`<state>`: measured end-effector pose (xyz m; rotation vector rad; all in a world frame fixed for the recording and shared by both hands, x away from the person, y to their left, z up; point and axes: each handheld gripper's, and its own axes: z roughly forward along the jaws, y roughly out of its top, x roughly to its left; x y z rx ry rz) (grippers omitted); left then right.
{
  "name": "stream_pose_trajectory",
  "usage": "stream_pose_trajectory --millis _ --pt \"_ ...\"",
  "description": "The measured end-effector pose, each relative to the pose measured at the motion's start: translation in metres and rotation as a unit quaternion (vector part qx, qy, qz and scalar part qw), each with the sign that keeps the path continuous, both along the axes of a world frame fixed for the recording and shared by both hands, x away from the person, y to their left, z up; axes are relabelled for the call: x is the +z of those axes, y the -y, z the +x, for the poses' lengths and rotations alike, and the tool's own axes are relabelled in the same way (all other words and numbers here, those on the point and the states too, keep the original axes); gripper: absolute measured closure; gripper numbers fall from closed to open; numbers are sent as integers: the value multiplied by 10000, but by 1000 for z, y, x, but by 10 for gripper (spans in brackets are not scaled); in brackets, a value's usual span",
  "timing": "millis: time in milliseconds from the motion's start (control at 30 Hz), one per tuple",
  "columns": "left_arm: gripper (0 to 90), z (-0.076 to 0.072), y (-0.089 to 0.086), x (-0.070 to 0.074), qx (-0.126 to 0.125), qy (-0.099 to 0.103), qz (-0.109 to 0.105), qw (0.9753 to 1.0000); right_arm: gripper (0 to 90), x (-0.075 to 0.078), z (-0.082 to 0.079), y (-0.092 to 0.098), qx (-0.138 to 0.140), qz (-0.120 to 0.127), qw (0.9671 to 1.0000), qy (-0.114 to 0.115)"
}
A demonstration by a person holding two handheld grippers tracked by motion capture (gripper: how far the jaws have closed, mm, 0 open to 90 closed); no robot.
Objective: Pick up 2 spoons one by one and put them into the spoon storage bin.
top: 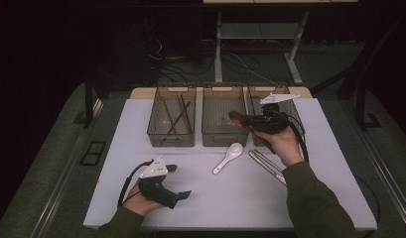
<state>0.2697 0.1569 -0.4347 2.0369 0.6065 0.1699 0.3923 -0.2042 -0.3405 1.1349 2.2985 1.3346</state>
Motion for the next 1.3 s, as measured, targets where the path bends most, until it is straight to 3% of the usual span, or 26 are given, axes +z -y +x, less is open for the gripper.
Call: stream_pose_trajectory --millis 233,467,833,1100,1300 --pt "0 0 1 0 -31 13 49 10000 845 8 23 -15 -118 84 9999 81" --pt "0 -1 1 0 5 -17 -55 10000 845 11 44 -29 -259 108 9996 71" --pt "0 -1 -2 2 22 51 -68 10000 845 10 70 -62 -230 55 9997 76" --pt "0 -1 -2 2 10 71 -123 9999 845 -7 85 -77 -290 -42 9996 29" --pt "0 -1 -2 2 -3 56 -110 9999 844 -22 86 -81 -329 -130 9993 -92"
